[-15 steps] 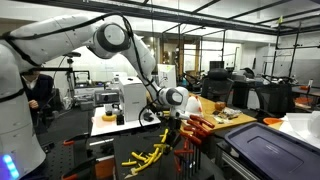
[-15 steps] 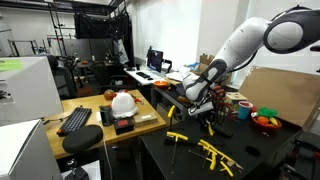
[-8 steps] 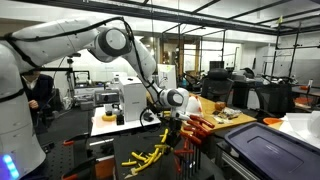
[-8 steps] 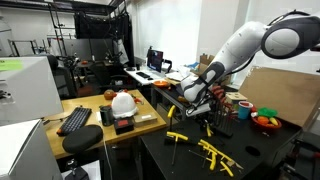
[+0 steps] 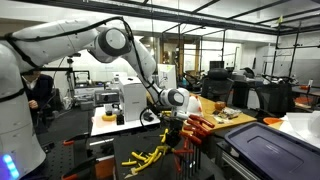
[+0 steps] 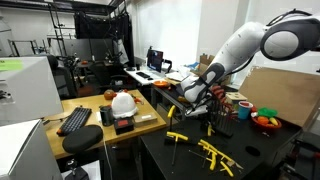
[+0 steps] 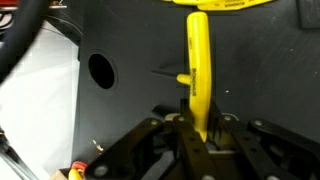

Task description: Pick up the yellow object tool and put it on the table

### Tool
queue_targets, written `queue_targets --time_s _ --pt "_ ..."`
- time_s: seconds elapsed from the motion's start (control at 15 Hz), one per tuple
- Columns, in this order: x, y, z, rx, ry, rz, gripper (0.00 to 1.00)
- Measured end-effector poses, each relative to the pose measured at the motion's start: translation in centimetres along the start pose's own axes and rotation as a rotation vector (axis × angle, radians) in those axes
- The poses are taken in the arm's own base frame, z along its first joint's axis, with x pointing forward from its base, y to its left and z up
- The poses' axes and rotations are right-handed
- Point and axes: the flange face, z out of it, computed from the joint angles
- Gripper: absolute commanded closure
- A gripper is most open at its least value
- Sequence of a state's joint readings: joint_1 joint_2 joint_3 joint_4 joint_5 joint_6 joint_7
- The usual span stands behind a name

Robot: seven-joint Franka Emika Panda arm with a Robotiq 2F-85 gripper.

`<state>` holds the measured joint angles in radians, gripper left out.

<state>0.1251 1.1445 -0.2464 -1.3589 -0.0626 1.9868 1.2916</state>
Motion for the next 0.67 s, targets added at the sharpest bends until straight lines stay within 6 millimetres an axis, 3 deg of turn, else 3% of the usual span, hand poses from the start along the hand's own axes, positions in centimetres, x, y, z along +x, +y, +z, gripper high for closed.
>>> queue_targets --time_s 0.67 --pt "-0.84 0.72 0.88 -0.191 0.043 0.147 0.95"
